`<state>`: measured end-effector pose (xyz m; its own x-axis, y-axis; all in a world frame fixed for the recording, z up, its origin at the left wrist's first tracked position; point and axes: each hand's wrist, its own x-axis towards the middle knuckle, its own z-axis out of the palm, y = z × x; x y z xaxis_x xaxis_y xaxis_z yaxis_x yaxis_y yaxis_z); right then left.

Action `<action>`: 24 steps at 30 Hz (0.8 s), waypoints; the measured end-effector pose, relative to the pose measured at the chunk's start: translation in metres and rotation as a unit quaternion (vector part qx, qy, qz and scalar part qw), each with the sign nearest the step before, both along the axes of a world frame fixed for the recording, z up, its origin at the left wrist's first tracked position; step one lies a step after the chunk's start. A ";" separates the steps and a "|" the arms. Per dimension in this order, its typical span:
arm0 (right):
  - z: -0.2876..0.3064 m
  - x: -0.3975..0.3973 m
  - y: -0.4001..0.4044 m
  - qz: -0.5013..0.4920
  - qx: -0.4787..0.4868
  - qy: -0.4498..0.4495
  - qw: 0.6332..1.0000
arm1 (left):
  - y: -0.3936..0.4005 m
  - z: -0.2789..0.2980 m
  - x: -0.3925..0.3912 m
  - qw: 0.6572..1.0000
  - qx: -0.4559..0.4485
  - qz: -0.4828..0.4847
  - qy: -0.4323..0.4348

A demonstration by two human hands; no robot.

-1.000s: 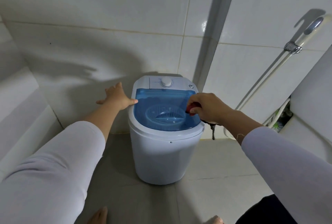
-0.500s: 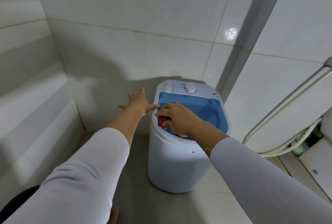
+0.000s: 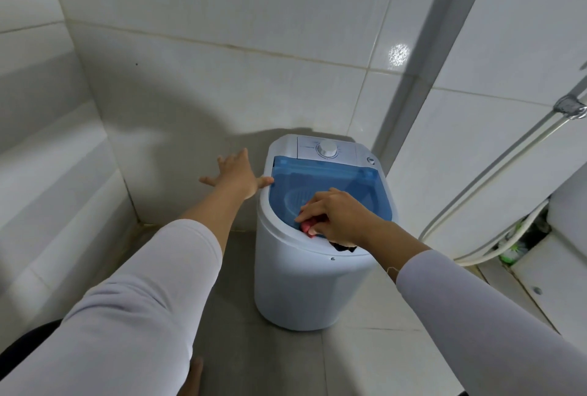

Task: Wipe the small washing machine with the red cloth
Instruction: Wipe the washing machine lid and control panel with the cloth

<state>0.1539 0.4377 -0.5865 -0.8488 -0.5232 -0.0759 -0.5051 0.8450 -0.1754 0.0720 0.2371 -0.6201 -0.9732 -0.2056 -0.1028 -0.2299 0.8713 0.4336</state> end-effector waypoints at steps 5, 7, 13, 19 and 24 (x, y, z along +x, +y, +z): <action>0.005 0.007 0.027 -0.018 0.017 -0.003 1.000 | 0.003 0.003 0.005 1.000 -0.018 0.003 0.009; 0.007 0.011 0.040 -0.030 0.019 -0.004 0.999 | 0.004 0.003 0.005 1.000 -0.022 0.003 0.011; 0.009 0.020 0.078 -0.069 0.025 -0.005 0.997 | 0.006 0.003 0.005 0.999 -0.043 0.005 0.007; 0.010 0.022 0.089 -0.084 0.027 0.002 0.996 | 0.010 0.005 0.009 0.998 -0.055 0.010 0.003; 0.014 0.023 0.100 -0.099 0.045 0.006 0.994 | 0.011 0.004 0.010 0.998 -0.059 0.014 0.005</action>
<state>0.1768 0.5376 -0.5724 -0.9353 -0.3381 -0.1041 -0.3297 0.9398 -0.0903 0.0817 0.2480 -0.6156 -0.9679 -0.2422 -0.0668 -0.2505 0.9098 0.3310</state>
